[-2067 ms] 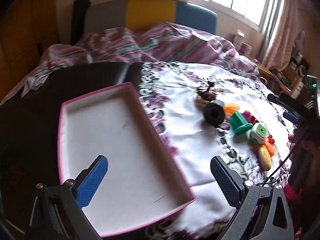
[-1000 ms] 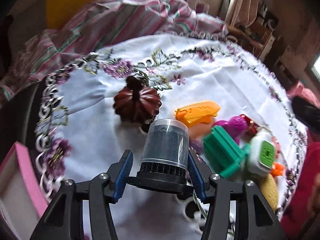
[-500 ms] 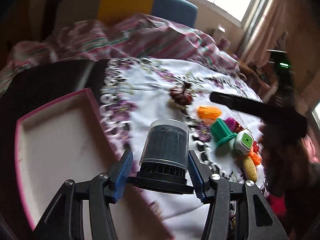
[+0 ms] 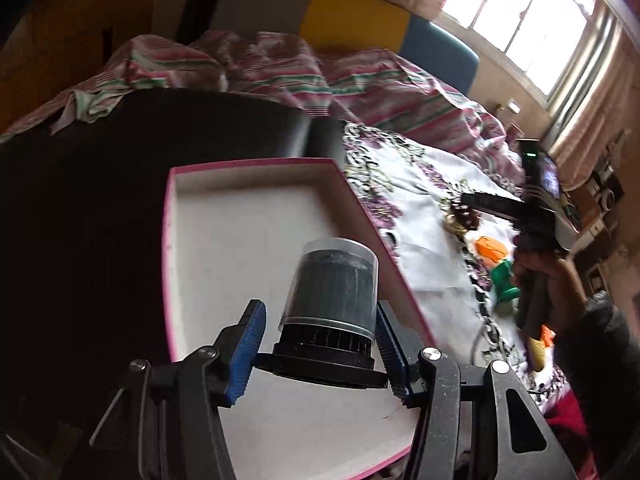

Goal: Organize rigid objects
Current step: 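Carry the black canister into the tray with the left tool while the right tool grasps the brown pumpkin, then carry the brown pumpkin into the tray and open the right tool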

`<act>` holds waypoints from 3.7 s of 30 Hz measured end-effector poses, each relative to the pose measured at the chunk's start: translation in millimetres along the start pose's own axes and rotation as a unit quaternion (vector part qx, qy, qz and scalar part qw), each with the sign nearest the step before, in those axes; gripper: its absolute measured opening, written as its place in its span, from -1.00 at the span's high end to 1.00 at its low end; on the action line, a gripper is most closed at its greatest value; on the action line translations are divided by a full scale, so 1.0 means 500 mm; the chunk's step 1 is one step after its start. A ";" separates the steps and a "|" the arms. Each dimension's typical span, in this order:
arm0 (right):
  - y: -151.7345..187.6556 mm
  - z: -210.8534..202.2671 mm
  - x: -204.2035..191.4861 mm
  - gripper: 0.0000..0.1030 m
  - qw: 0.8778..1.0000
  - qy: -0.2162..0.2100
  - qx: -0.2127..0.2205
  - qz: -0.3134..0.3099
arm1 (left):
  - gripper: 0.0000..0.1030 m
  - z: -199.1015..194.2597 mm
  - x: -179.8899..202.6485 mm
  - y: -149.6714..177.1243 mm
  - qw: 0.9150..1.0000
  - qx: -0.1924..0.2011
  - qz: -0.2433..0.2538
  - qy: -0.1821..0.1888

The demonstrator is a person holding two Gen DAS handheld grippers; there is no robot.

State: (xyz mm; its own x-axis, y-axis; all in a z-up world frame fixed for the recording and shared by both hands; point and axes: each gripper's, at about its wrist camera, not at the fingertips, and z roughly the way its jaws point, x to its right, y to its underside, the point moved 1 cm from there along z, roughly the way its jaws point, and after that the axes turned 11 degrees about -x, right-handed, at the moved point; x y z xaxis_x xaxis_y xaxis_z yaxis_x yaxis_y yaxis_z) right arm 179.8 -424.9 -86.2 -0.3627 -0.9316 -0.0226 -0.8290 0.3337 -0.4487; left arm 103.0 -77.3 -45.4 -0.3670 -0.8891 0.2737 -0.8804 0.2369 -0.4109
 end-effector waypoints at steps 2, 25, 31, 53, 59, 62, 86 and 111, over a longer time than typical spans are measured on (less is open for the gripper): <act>0.014 -0.024 -0.007 0.55 1.000 -0.011 0.009 -0.011 | -0.09 0.006 -0.013 0.003 1.000 -0.003 -0.010 0.000; 0.213 -0.131 -0.078 0.55 0.988 -0.083 -0.006 -0.129 | -0.09 0.122 -0.121 -0.168 0.991 0.012 -0.052 -0.124; 0.211 -0.121 -0.074 0.55 0.989 -0.078 -0.009 -0.127 | -0.23 0.144 -0.128 -0.166 0.989 0.007 -0.044 -0.144; 0.242 -0.158 -0.144 0.55 0.978 -0.024 0.043 -0.204 | -0.51 -0.027 -0.035 0.096 0.993 0.038 -0.043 -0.104; 0.256 -0.185 -0.170 0.55 0.970 -0.008 0.077 -0.229 | -0.51 -0.046 -0.039 0.129 0.991 0.039 -0.050 -0.115; 0.261 -0.204 -0.179 0.55 0.967 -0.003 0.100 -0.237 | -0.50 -0.054 -0.046 0.131 0.990 0.041 -0.059 -0.119; 0.309 -0.293 -0.297 0.55 0.927 0.011 0.207 -0.311 | -0.49 -0.098 -0.088 0.153 0.979 0.060 -0.093 -0.173; 0.241 -0.157 -0.529 0.55 0.955 -0.121 0.025 -0.269 | -0.49 -0.161 -0.126 0.166 0.970 0.106 -0.102 -0.195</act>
State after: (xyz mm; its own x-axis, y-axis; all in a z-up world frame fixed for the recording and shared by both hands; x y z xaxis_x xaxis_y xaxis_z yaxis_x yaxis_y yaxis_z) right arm 142.4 -126.8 -64.3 0.2251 -0.9741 0.0201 -0.8443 -0.2053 -0.4950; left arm 28.8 29.9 -26.5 -0.0133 -0.9993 0.0363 -0.8262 -0.0094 -0.5634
